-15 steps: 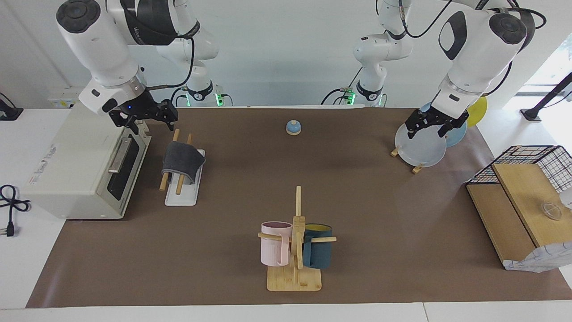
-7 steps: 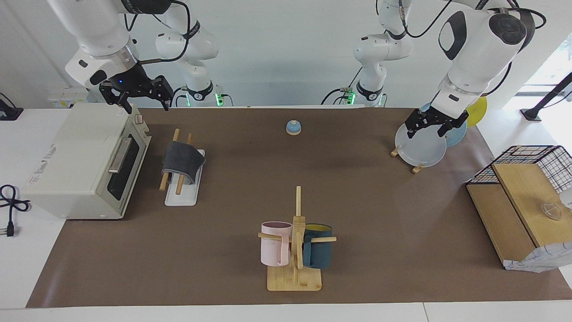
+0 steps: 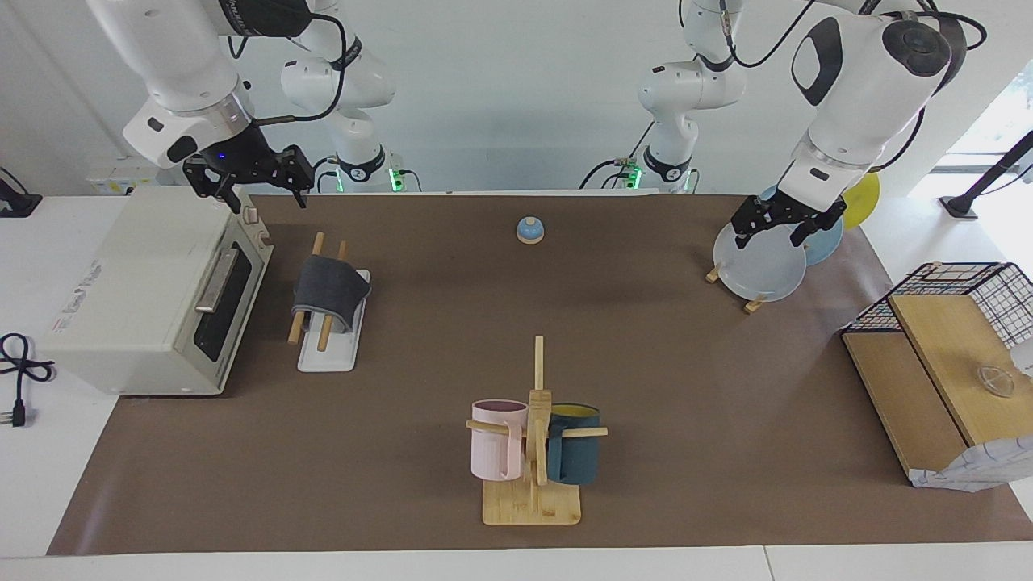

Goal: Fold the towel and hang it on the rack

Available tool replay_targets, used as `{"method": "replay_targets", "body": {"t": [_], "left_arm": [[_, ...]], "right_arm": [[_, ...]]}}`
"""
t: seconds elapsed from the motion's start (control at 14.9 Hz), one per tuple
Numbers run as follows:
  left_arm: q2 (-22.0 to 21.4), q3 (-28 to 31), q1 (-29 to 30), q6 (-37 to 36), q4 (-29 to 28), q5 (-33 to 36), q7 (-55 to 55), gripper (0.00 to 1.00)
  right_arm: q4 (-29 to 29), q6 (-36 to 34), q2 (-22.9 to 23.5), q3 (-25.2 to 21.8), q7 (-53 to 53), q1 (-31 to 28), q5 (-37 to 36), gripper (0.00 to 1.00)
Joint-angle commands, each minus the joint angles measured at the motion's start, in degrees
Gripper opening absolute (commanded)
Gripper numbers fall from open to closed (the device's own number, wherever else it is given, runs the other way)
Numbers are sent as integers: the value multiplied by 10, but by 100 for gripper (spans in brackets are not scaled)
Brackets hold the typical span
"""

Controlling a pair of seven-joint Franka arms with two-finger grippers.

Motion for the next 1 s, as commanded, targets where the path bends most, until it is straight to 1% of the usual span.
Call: {"method": "replay_targets", "body": {"t": [0.0, 0.94], "left_arm": [[-9, 2, -3, 2, -3, 12, 6, 100], [-12, 3, -3, 6, -7, 12, 6, 100]], "right_arm": [[-51, 29, -36, -6, 10, 7, -10, 100], [-49, 37, -35, -7, 11, 0, -11, 100]]}}
